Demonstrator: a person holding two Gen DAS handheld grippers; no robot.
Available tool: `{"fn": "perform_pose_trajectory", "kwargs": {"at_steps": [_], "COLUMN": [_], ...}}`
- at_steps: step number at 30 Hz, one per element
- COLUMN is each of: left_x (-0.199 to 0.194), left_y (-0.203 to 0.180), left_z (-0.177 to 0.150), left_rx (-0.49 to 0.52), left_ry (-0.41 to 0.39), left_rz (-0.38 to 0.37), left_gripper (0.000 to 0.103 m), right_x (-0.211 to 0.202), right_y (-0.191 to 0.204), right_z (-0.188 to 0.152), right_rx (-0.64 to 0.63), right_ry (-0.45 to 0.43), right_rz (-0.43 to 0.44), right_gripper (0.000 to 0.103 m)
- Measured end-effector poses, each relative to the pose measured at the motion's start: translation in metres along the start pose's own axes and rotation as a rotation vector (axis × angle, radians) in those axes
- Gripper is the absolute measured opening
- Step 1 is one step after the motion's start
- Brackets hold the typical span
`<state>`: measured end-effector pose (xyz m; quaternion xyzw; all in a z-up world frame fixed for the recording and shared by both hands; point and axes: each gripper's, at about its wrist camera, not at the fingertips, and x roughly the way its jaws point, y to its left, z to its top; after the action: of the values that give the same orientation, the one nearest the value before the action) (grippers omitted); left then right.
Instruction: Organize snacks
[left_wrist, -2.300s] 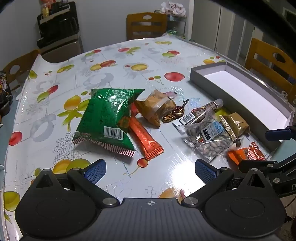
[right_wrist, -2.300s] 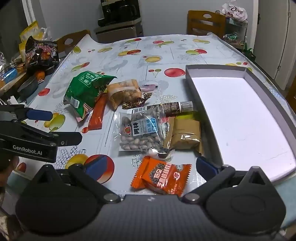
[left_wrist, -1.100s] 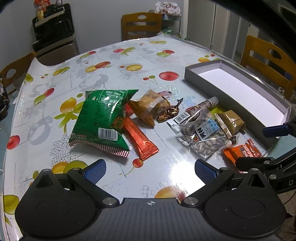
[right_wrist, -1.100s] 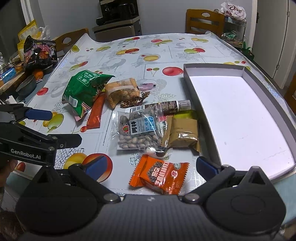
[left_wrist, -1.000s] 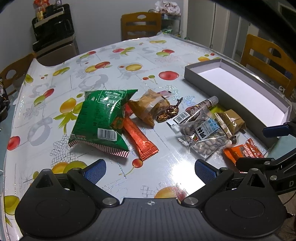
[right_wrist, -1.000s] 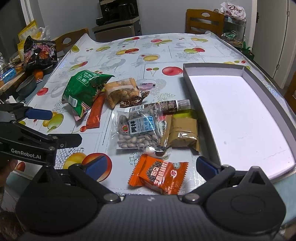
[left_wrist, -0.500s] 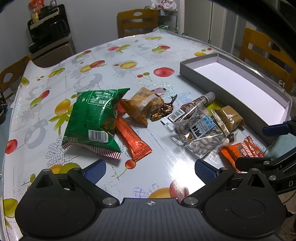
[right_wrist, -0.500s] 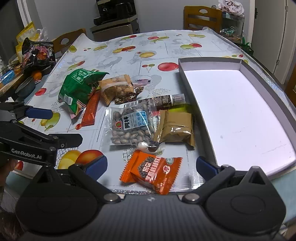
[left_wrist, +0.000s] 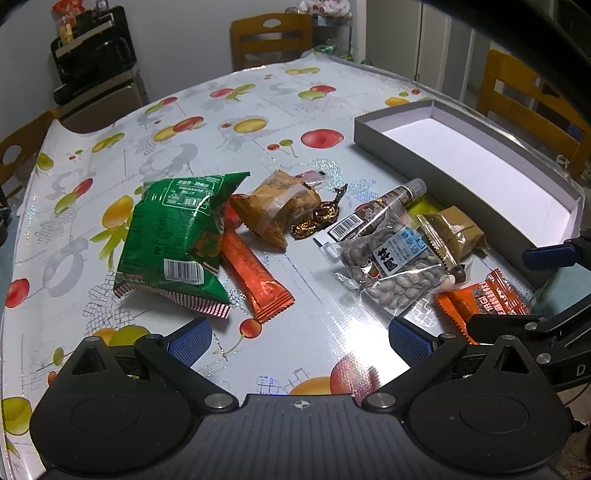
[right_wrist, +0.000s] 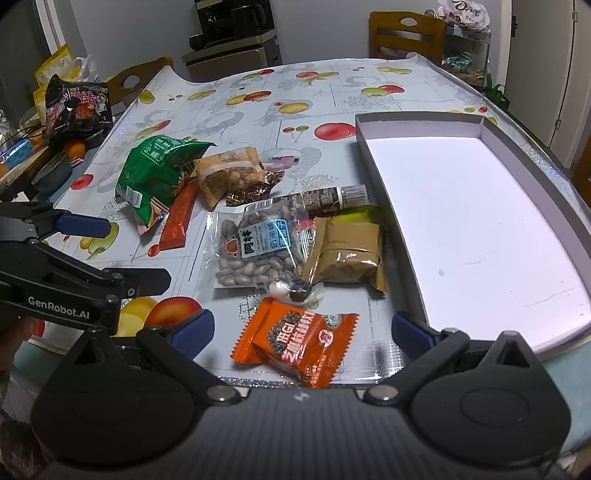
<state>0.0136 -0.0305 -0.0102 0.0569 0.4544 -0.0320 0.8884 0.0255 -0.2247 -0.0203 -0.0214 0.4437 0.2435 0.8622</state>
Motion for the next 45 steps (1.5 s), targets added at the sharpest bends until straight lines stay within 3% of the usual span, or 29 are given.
{"fn": "perform_pose_trajectory", "kwargs": {"at_steps": [23,30,36,42,45], "left_x": [0.001,-0.003,-0.010,0.002,0.012], "left_y": [0.001,-0.005,-0.016,-0.020,-0.018], "left_z": [0.000,-0.001,0.002,0.011,0.013], "left_rx": [-0.001,0.028,0.107,0.113,0.058], "left_ry": [0.005,-0.043,-0.134,-0.141,-0.134], "left_rz": [-0.001,-0.022,-0.117,-0.193,-0.213], "left_gripper": [0.103,0.103,0.103,0.102,0.102], "right_x": [0.003,-0.006,-0.010,-0.009,-0.003], "right_y": [0.003,-0.004,-0.006,-0.007,-0.001], "right_z": [-0.003,-0.003,-0.006,-0.008,-0.012], "right_rx": [-0.013,-0.110,-0.187,-0.257,-0.312], "right_ry": [0.012,-0.004,-0.034,-0.057,-0.048], "right_rz": [0.020,0.088,0.099,0.129,0.122], "right_gripper": [0.103,0.103,0.103,0.102,0.088]}}
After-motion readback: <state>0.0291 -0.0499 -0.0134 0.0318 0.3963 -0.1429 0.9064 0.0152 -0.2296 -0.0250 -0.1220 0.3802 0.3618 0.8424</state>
